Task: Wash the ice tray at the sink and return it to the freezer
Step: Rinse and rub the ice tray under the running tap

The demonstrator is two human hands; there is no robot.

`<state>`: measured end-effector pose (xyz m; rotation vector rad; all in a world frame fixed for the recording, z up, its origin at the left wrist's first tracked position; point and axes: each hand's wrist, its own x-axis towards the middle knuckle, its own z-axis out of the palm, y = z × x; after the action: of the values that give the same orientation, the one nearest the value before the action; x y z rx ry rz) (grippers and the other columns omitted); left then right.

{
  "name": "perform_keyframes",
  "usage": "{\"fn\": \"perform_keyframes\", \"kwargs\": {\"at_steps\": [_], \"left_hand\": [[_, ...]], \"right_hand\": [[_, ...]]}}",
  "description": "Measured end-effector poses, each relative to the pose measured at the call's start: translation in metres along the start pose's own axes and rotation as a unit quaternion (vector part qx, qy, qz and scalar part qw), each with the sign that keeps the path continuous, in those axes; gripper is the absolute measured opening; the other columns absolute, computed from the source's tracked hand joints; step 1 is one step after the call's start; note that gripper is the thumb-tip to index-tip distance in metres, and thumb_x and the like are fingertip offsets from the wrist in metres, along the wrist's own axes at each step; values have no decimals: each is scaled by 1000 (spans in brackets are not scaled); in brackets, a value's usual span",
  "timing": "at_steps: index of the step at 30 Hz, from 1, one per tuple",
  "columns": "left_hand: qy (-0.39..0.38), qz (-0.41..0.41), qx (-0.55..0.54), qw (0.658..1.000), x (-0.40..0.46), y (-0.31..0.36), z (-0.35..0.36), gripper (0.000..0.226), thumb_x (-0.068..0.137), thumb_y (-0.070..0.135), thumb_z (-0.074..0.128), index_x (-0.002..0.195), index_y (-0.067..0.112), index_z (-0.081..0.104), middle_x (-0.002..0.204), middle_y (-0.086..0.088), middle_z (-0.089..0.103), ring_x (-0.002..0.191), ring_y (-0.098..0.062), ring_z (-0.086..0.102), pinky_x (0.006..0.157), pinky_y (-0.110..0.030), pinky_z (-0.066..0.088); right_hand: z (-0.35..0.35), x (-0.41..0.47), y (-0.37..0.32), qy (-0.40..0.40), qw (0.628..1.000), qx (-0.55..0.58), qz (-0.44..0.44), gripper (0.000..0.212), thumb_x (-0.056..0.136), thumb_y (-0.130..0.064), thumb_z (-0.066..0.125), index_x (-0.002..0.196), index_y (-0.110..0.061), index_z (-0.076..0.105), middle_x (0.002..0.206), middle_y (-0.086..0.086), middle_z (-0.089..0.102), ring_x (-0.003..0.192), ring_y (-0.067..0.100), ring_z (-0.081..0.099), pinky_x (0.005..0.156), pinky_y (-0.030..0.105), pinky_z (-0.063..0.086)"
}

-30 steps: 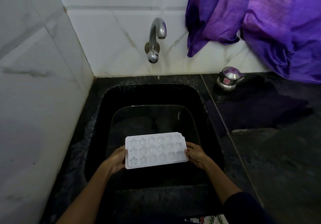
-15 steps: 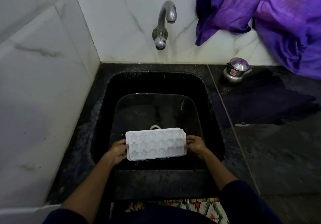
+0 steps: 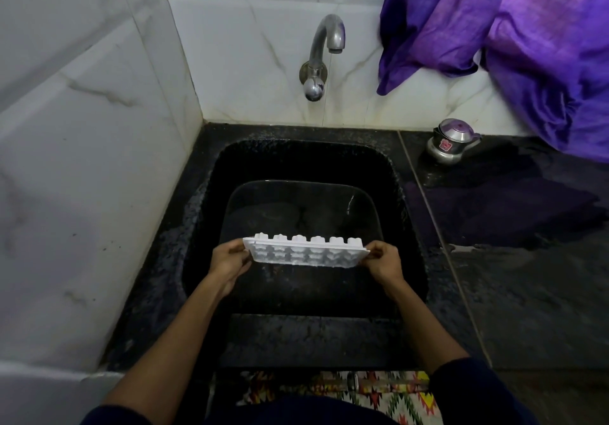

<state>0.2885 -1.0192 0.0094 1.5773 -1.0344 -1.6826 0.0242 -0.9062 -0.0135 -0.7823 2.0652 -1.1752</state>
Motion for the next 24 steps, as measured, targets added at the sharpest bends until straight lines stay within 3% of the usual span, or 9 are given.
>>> {"fn": "perform_keyframes", "kwargs": {"at_steps": [5, 10, 12, 14, 17, 19, 21, 23, 24], "left_hand": [[-23, 102, -26, 994, -20, 26, -4, 31, 93, -8, 45, 109, 9, 66, 72, 13, 71, 70, 0, 65, 65, -13, 50], [-18, 258, -61, 964, -49, 66, -13, 29, 86, -8, 58, 110, 4, 66, 90, 5, 72, 80, 0, 68, 71, -12, 52], [-7, 315, -66, 947, -58, 79, -17, 31, 83, -9, 61, 111, 4, 65, 97, 3, 70, 86, -2, 68, 78, -15, 52], [-15, 357, -67, 931, -62, 84, -21, 29, 79, -12, 63, 96, 10, 73, 92, 8, 74, 92, -4, 68, 84, -17, 52], [-18, 369, -51, 928, -55, 67, -22, 59, 76, -23, 57, 65, 31, 77, 78, 19, 73, 87, 4, 67, 84, -12, 49], [-9, 341, -15, 940, -43, 38, -23, 68, 76, -27, 54, 58, 36, 74, 74, 23, 72, 84, 5, 67, 83, -16, 50], [0, 300, 31, 954, -31, 9, -26, 68, 74, -27, 55, 51, 34, 73, 71, 22, 71, 86, -8, 69, 81, -21, 53], [16, 279, 55, 959, -28, -6, -27, 62, 73, -27, 56, 51, 30, 70, 67, 21, 70, 90, -29, 67, 75, -13, 53], [21, 282, 60, 957, -30, -3, -26, 57, 73, -27, 57, 55, 26, 70, 66, 22, 70, 91, -30, 66, 74, -10, 51]], "right_hand": [[-19, -9, -40, 33, 997, 55, -50, 34, 73, 16, 67, 60, -15, 59, 61, -5, 65, 60, 7, 61, 56, 14, 50], [-43, -25, -94, 40, 980, 124, -151, 37, 72, 24, 59, 61, -11, 61, 56, -17, 67, 60, -8, 63, 60, 8, 48], [-51, -30, -110, 51, 967, 154, -195, 37, 74, 25, 57, 61, -10, 60, 59, -17, 68, 69, -9, 65, 69, 8, 50], [-56, -34, -117, 64, 952, 179, -239, 36, 75, 22, 59, 61, -11, 62, 71, -10, 71, 83, -5, 67, 77, 12, 51], [-48, -33, -100, 88, 943, 176, -267, 52, 72, 24, 59, 56, -26, 65, 67, -9, 70, 87, 2, 69, 80, 17, 51], [-32, -30, -70, 107, 957, 126, -237, 55, 70, 24, 59, 54, -28, 65, 66, -7, 69, 81, 3, 68, 79, 22, 52], [-16, -33, -38, 106, 977, 78, -169, 53, 69, 25, 57, 51, -25, 61, 69, -3, 68, 80, 5, 69, 77, 24, 53], [-6, -41, -21, 96, 987, 50, -120, 46, 70, 22, 57, 52, -21, 60, 69, -6, 66, 80, 5, 69, 76, 18, 55], [-5, -43, -20, 97, 987, 51, -117, 44, 71, 21, 57, 52, -19, 60, 69, -7, 65, 81, 6, 69, 76, 15, 54]]}}
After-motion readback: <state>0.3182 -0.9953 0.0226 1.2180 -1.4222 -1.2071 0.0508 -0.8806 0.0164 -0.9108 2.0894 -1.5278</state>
